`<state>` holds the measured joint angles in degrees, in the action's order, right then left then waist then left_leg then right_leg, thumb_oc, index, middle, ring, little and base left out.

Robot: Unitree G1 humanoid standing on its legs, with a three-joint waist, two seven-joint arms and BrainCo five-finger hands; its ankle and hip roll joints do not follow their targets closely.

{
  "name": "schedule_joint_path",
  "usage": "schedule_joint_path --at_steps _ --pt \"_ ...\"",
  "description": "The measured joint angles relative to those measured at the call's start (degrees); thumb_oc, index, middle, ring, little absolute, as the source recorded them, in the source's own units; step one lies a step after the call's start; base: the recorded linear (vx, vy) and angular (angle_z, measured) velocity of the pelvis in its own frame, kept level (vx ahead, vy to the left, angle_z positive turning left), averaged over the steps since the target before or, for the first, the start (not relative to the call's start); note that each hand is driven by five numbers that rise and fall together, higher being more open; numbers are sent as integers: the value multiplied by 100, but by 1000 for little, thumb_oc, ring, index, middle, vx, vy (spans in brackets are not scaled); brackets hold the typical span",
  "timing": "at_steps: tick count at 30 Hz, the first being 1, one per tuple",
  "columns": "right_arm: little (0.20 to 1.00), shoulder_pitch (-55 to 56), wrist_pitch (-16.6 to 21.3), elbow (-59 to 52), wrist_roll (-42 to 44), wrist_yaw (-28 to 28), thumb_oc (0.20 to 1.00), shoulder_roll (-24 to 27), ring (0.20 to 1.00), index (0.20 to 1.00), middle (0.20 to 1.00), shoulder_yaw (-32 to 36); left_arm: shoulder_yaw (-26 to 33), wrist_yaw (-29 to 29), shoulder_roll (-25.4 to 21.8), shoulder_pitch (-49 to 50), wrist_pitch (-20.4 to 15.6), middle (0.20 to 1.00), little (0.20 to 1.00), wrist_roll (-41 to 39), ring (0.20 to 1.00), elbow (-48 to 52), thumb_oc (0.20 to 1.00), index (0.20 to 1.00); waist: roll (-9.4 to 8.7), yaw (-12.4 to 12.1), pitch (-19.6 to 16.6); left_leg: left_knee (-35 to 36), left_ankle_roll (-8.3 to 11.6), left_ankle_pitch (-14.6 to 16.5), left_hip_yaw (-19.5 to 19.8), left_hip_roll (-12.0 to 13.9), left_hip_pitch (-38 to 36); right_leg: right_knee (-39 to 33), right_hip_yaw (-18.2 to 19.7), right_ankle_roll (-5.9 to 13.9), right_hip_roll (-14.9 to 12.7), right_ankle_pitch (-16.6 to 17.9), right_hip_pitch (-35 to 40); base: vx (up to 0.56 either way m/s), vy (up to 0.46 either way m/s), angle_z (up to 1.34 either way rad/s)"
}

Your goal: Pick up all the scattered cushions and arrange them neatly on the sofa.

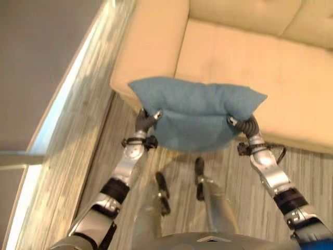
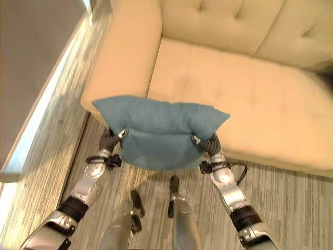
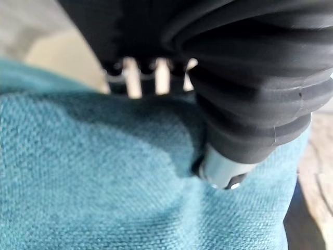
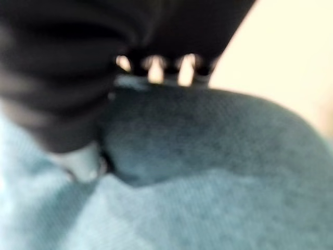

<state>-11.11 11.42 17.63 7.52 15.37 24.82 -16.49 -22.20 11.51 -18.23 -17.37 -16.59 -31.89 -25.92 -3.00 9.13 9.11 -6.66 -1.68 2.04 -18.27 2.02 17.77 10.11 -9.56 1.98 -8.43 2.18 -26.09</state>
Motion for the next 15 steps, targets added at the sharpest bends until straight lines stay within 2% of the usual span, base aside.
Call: schedule_joint_path --at_steps 3,4,6,7,8,9,13,15 --pt "200 339 -33 -7 -121 -230 200 -65 200 200 200 -10 -20 -100 -19 493 13 200 200 3 200 0 200 200 -93 -85 -169 507 76 -60 -399 23 -973 -256 92 45 168 82 628 102 52 -60" --pt "200 419 -32 -28 -129 -248 200 -76 200 200 200 -23 -31 -122 -14 577 20 200 200 5 200 0 200 200 -90 -46 -252 526 76 -60 -479 22 -1098 -339 90 37 182 110 732 103 37 -68" --pt "200 468 -46 -43 -213 -283 200 -63 200 200 200 1 -1 -176 -38 662 23 200 200 6 200 7 200 200 -57 -60 -390 846 148 -78 -810 41 -1469 -520 -31 164 223 67 883 87 2 -69" --pt "200 467 -50 -38 -250 -320 200 -80 200 200 200 -6 5 -187 -30 728 23 200 200 5 200 15 200 200 -59 -156 -421 920 138 -103 -992 75 -1589 -521 -384 144 92 0 915 96 -74 -115" --pt "200 485 -53 -38 -326 -388 200 -136 200 200 200 -8 46 -205 -61 821 40 200 200 3 200 16 200 200 -77 -246 -476 966 139 -100 -1250 127 -1775 -457 -1124 230 -163 42 1024 67 -73 -105" --pt "200 494 -56 -40 -362 -414 200 -133 200 200 200 -5 72 -250 -72 860 72 200 200 5 200 16 200 200 -88 -237 -486 969 152 -93 -1302 138 -1863 -390 -1413 287 -250 108 1065 79 -75 -67" --pt "200 823 -99 -210 -464 -459 200 42 200 200 200 129 -9 -297 55 982 219 200 200 14 200 14 200 200 78 -190 -575 919 167 -100 -1115 265 -1992 -365 -1366 178 -53 46 1242 79 -117 -9" --pt "200 1118 -114 -410 -504 -560 200 157 200 200 200 230 -8 -405 169 1181 263 200 200 128 200 12 200 200 136 -207 -582 650 167 -99 -1074 428 -2098 -411 -1265 96 57 -23 1441 62 -202 -20"
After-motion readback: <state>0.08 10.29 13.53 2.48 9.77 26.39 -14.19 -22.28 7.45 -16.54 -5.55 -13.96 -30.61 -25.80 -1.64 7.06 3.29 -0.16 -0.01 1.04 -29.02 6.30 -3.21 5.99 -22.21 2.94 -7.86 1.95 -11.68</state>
